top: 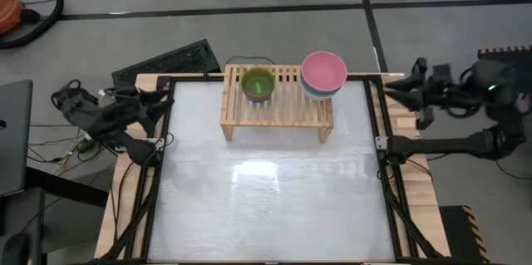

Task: Place and stack bowls onto a shelf
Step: Return to Home Position

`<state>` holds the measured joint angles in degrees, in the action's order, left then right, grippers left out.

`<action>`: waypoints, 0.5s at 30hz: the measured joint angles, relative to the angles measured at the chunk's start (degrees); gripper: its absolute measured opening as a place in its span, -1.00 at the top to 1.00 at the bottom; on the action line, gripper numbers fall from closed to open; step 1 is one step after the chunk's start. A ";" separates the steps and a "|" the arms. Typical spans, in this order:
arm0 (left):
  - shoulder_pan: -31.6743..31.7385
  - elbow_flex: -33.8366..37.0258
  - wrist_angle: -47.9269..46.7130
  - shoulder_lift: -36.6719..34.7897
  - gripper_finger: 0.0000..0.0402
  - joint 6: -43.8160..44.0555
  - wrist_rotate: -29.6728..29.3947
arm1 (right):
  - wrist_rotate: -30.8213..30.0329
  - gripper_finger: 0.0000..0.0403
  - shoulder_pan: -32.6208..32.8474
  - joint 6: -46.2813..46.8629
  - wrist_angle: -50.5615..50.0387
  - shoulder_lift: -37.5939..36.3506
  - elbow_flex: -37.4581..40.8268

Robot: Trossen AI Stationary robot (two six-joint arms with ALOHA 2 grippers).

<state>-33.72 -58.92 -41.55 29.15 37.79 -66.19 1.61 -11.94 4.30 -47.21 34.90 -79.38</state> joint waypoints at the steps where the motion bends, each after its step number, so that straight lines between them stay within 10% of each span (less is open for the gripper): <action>1: 0.00 0.00 0.40 -0.77 -0.32 -1.32 0.62 | 0.02 0.39 0.00 0.64 2.33 -1.93 3.42; 15: 0.03 3.22 -1.21 -11.56 -0.32 -7.53 4.30 | 0.92 0.39 -0.02 10.50 26.95 -26.87 38.84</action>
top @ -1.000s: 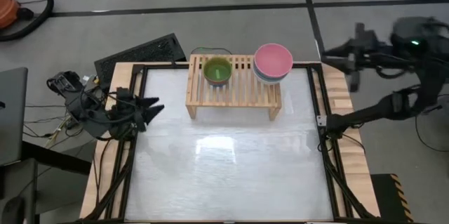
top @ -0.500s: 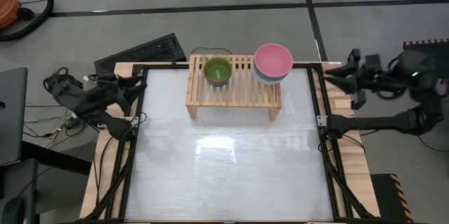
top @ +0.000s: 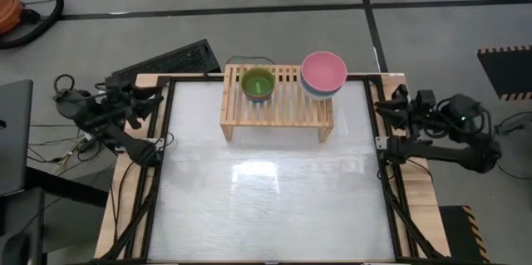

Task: Place and stack bowls onto a shelf
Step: Return to Home Position

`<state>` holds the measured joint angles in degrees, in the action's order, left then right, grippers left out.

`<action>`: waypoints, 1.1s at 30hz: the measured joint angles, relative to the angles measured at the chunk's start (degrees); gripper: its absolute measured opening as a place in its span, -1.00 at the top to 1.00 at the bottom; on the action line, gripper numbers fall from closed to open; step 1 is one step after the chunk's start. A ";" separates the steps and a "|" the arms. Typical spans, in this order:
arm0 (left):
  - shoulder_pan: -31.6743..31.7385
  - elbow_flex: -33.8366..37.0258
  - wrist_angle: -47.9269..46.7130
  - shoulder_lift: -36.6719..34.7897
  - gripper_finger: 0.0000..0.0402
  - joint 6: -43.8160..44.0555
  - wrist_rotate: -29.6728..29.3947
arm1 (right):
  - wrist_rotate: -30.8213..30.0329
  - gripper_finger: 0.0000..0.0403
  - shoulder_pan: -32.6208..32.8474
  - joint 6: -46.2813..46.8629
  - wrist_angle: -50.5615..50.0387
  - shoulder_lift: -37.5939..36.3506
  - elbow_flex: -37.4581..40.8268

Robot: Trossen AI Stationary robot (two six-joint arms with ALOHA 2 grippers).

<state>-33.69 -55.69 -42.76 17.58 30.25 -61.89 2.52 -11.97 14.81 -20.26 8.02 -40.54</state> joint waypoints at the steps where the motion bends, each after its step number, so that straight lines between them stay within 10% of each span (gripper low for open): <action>1: 0.00 1.27 -0.55 -1.12 -0.32 1.22 0.14 | 0.41 0.39 0.00 0.73 1.29 -1.57 1.63; 10: -0.02 22.47 7.37 -13.82 -0.32 10.10 4.27 | 5.34 0.39 0.26 6.37 2.92 -7.40 9.96; 20: -0.02 53.82 58.42 -16.87 -0.32 1.96 27.43 | 11.16 0.39 0.37 3.61 10.71 -7.82 15.28; 33: 2.13 55.11 54.83 -16.85 -0.32 -0.04 27.69 | 10.59 0.39 5.16 5.47 33.96 -7.69 39.91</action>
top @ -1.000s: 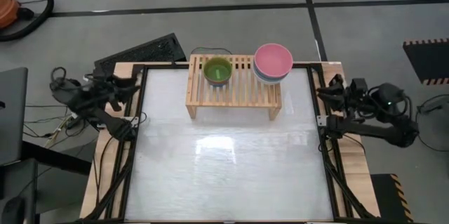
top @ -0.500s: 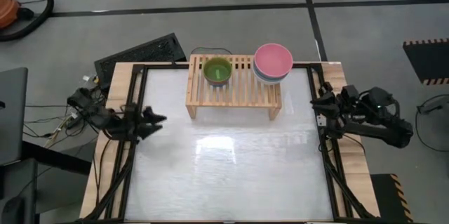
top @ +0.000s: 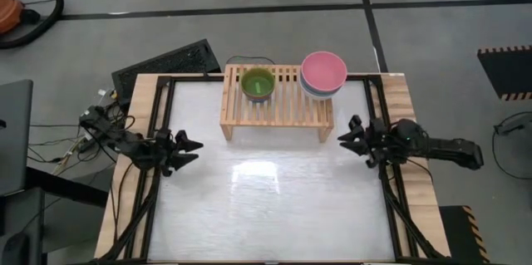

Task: Place and stack bowls onto a shelf
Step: Return to Home Position

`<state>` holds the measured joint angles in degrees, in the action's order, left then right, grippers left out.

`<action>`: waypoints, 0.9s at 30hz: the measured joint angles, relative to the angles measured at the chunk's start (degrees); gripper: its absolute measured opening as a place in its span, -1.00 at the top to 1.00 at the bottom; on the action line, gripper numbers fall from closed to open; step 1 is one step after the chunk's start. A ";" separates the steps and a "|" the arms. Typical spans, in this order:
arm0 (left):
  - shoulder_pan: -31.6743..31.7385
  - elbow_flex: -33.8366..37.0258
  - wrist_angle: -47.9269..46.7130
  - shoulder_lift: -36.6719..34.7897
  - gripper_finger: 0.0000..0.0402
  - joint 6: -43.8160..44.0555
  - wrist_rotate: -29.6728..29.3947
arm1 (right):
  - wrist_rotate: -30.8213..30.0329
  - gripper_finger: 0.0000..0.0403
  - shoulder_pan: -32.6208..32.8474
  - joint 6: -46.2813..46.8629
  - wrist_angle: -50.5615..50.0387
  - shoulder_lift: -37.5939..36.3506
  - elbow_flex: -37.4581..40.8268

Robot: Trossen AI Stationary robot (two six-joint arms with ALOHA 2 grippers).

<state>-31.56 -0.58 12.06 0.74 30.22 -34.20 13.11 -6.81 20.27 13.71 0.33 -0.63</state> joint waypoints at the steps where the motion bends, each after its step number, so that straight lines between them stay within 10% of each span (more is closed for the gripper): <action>1: 0.14 0.00 -0.44 0.02 -0.32 0.14 0.94 | -0.62 0.39 0.90 -0.17 -1.29 0.32 0.07; 14: 0.05 -0.24 -8.28 0.73 -0.32 8.20 3.60 | -4.61 0.39 6.34 0.56 -10.70 0.64 0.20; 21: 0.15 -0.07 -0.68 0.63 -0.32 -7.93 21.46 | -4.67 0.39 6.86 1.13 -11.00 1.95 0.22; 27: 0.16 -0.04 -2.52 -0.16 -0.32 -15.25 25.34 | -4.64 0.39 6.86 0.35 -11.20 1.98 0.22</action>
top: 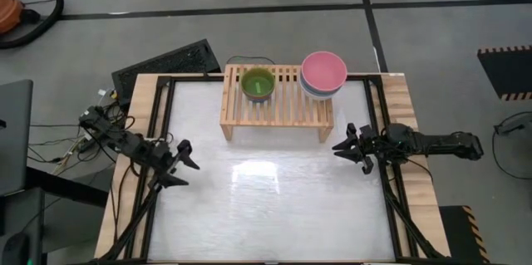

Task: Place and stack bowls onto a shelf
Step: Return to Home Position

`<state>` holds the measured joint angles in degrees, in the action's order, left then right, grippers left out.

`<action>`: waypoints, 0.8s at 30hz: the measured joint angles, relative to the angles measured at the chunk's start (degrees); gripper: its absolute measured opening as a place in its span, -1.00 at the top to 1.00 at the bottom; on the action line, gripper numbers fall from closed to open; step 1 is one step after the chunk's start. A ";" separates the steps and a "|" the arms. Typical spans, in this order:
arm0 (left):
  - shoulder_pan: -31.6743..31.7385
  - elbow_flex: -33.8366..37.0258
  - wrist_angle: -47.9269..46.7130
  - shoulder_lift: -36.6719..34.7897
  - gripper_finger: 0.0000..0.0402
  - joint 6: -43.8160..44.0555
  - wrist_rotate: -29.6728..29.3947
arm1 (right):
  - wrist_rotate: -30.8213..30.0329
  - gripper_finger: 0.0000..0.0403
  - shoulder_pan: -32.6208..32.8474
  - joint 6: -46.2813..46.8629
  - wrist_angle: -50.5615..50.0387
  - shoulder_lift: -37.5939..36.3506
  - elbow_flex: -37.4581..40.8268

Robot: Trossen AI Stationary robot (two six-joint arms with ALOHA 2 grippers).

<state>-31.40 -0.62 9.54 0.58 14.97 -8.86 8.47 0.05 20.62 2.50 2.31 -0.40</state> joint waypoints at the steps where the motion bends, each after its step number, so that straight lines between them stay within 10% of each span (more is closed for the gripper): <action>1: 0.00 0.00 0.28 0.00 -0.32 -1.90 0.08 | 0.00 0.39 0.00 0.00 -0.04 0.00 0.02; 24: 0.00 0.09 -7.10 0.25 -0.32 -13.98 13.27 | 0.00 0.39 -0.02 -0.07 -0.28 0.00 0.09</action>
<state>-31.40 -0.54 2.45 0.83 0.99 4.40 8.47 0.03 20.56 2.22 2.31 -0.32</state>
